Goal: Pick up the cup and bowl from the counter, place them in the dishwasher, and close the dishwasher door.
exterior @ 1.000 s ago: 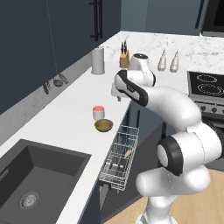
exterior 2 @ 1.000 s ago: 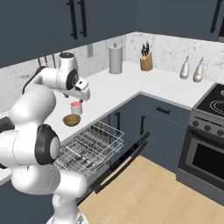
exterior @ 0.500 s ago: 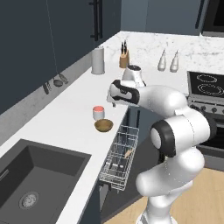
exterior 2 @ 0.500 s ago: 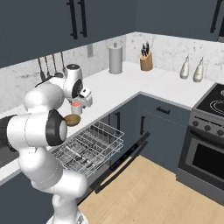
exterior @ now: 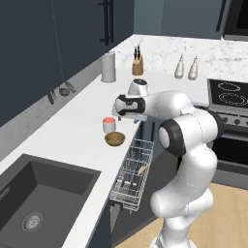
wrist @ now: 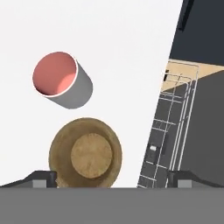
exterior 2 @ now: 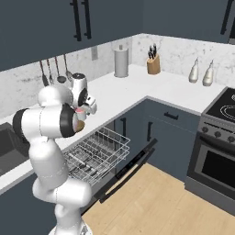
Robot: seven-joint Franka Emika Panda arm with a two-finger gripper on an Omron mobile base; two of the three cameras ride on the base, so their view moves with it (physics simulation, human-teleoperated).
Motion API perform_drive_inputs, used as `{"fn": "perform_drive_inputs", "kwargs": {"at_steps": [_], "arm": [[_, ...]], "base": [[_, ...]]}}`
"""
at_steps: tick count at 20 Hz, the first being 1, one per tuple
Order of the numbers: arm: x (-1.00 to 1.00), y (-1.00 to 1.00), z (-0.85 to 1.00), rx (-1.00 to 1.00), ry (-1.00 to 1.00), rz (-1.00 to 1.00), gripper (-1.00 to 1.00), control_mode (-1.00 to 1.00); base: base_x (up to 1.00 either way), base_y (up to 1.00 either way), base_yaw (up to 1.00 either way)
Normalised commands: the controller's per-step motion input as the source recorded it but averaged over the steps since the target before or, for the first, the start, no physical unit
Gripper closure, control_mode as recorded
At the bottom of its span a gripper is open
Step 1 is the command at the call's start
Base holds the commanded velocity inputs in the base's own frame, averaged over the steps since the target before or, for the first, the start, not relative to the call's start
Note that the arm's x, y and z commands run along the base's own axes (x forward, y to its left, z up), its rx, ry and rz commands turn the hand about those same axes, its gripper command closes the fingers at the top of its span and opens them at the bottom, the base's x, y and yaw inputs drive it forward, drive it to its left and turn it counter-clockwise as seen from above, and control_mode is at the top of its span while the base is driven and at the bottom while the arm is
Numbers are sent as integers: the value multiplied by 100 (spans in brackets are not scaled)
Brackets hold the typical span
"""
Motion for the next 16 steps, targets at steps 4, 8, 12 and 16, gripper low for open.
{"fn": "perform_drive_inputs", "kwargs": {"at_steps": [4,8,12,16], "arm": [[52,22,-19,1,0,0,-100,-100],[56,19,-23,1,0,0,-100,-100],[50,10,-31,1,2,0,-100,-100],[42,9,-32,2,1,0,-100,-100]], "base": [[0,0,0],[0,0,0],[0,0,0],[0,0,0]]}}
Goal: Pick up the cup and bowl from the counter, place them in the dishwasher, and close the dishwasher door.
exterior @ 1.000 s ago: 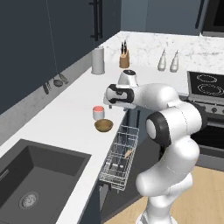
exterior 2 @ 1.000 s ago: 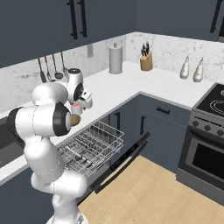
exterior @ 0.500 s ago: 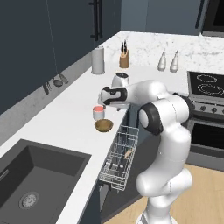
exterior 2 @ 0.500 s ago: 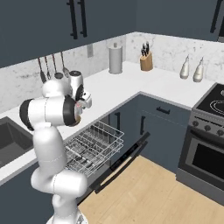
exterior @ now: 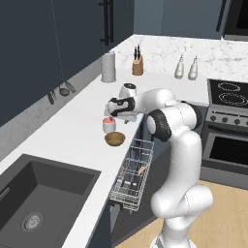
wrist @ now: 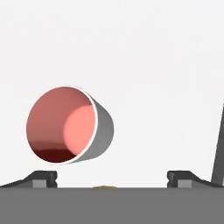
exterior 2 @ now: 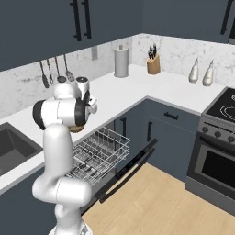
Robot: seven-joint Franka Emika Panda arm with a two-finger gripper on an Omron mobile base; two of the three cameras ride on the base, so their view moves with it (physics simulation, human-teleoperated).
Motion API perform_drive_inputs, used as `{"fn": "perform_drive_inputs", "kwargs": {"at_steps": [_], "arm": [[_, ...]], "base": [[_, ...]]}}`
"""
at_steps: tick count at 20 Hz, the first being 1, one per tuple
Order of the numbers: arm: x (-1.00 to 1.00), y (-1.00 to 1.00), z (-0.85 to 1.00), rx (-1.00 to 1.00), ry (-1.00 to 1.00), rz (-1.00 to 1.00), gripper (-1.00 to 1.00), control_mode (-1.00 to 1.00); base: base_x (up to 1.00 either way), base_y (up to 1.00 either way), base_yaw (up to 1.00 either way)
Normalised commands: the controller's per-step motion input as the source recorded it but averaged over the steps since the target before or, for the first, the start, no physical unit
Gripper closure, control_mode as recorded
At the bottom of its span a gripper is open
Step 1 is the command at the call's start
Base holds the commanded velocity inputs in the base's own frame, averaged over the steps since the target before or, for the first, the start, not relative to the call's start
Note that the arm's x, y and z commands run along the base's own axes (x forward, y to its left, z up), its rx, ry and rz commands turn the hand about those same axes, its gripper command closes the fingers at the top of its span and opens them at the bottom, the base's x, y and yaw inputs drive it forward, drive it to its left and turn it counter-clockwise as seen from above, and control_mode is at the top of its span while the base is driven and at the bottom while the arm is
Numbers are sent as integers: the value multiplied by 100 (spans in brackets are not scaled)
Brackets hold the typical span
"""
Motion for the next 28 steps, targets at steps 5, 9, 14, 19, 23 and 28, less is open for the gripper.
{"fn": "perform_drive_inputs", "kwargs": {"at_steps": [5,9,14,19,23,28], "arm": [[28,7,-30,3,0,0,-100,-100],[22,0,-30,3,0,0,-100,-100],[20,2,-26,1,0,0,-100,-100],[26,7,-19,1,0,0,-100,-100],[27,2,-13,2,0,0,-100,-100],[7,0,-31,0,0,-1,100,-100]], "base": [[0,0,0],[0,0,0],[0,0,0],[0,0,0],[0,0,0],[0,0,0]]}}
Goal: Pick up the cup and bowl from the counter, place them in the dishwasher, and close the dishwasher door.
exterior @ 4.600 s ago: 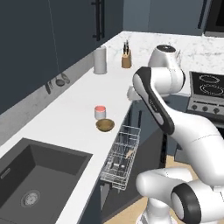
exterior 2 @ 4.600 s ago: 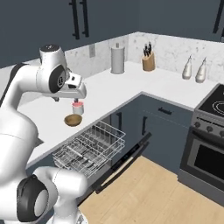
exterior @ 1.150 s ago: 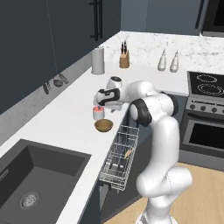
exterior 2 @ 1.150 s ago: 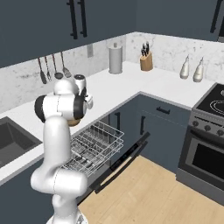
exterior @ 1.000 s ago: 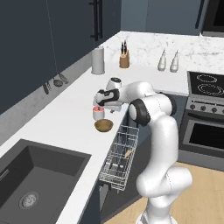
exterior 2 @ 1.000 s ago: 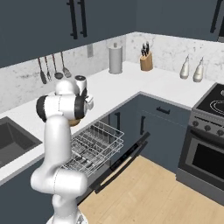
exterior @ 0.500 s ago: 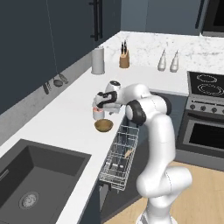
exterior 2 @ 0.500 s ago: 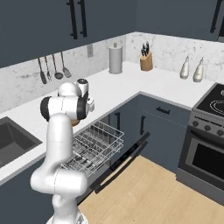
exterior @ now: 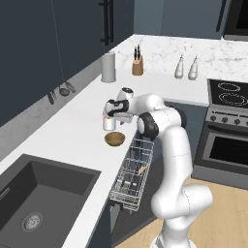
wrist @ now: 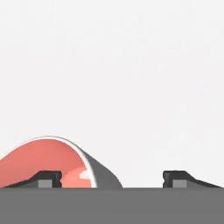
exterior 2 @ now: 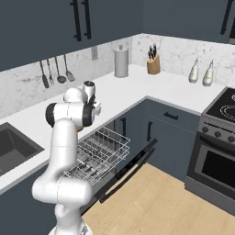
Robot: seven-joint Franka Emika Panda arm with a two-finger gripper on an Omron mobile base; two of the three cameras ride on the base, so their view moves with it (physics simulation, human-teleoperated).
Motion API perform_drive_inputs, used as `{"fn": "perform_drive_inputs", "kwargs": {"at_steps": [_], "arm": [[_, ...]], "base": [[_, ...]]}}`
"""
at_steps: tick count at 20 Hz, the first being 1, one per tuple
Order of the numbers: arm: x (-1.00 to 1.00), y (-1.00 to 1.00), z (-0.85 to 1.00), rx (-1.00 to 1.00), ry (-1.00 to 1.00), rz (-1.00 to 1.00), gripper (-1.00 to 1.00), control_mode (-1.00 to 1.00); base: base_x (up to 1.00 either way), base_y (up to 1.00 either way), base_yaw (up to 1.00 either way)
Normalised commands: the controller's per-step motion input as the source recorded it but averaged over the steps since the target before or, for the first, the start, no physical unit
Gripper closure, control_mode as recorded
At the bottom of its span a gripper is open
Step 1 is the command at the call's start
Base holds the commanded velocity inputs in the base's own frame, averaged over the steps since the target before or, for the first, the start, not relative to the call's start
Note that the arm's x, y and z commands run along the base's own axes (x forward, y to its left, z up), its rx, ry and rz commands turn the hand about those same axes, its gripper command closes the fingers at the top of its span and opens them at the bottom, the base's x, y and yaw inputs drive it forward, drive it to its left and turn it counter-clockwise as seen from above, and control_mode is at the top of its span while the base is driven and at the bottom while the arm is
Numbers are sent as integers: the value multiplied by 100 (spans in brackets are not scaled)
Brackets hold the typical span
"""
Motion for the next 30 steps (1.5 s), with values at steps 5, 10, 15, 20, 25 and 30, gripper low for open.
{"fn": "perform_drive_inputs", "kwargs": {"at_steps": [5,10,15,20,25,30], "arm": [[-25,-6,-32,0,0,-7,100,-100],[-71,-46,-16,0,0,-13,100,-100],[-88,-76,0,1,-1,-21,100,-100],[-92,-100,13,3,-8,-29,100,-100],[-80,-81,2,6,-5,-23,100,-100],[-20,-37,-16,14,-2,-15,100,-100]], "base": [[0,0,0],[0,0,0],[0,0,0],[0,0,0],[0,0,0],[0,0,0]]}}
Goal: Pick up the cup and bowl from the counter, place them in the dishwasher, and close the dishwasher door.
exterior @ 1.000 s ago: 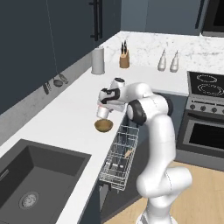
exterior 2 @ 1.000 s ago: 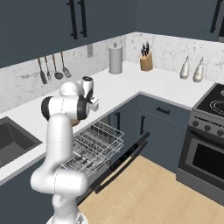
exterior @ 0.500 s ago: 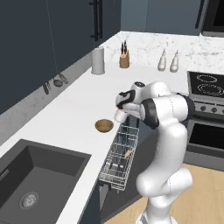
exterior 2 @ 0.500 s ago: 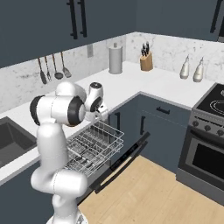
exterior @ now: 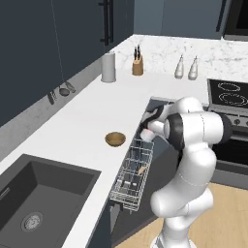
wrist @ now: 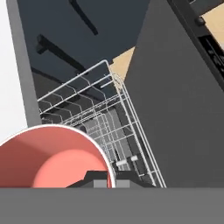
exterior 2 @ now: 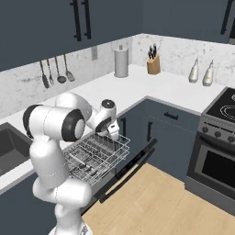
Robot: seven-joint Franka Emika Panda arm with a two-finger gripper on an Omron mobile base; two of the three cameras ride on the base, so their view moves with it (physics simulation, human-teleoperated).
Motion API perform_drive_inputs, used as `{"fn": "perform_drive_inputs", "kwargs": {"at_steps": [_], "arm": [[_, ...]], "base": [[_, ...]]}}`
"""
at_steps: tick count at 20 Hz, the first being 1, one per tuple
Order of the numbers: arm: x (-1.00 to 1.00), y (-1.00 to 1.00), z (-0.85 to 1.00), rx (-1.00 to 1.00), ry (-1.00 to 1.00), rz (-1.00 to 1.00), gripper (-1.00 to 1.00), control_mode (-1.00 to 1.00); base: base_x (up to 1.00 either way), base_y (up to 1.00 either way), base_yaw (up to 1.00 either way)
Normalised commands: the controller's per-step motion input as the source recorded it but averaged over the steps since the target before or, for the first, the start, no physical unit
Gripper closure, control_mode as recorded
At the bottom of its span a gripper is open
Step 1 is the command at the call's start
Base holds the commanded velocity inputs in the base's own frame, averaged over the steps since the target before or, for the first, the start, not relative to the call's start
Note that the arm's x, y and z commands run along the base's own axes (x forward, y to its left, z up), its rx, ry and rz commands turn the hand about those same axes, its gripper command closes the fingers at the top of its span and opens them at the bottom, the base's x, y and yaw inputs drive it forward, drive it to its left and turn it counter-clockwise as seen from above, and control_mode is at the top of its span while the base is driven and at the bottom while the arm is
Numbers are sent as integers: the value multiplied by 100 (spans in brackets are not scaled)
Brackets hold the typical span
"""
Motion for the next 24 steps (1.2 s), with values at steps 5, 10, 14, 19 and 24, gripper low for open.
{"fn": "perform_drive_inputs", "kwargs": {"at_steps": [5,10,14,19,24], "arm": [[0,-32,-51,19,0,-11,100,-100],[0,-18,-53,18,0,-9,100,-100],[9,0,-29,16,0,-5,100,-100],[30,1,-29,12,2,-5,100,-100],[52,2,-23,9,9,-6,100,-100]], "base": [[0,0,0],[0,0,0],[0,0,0],[0,0,0],[0,0,0]]}}
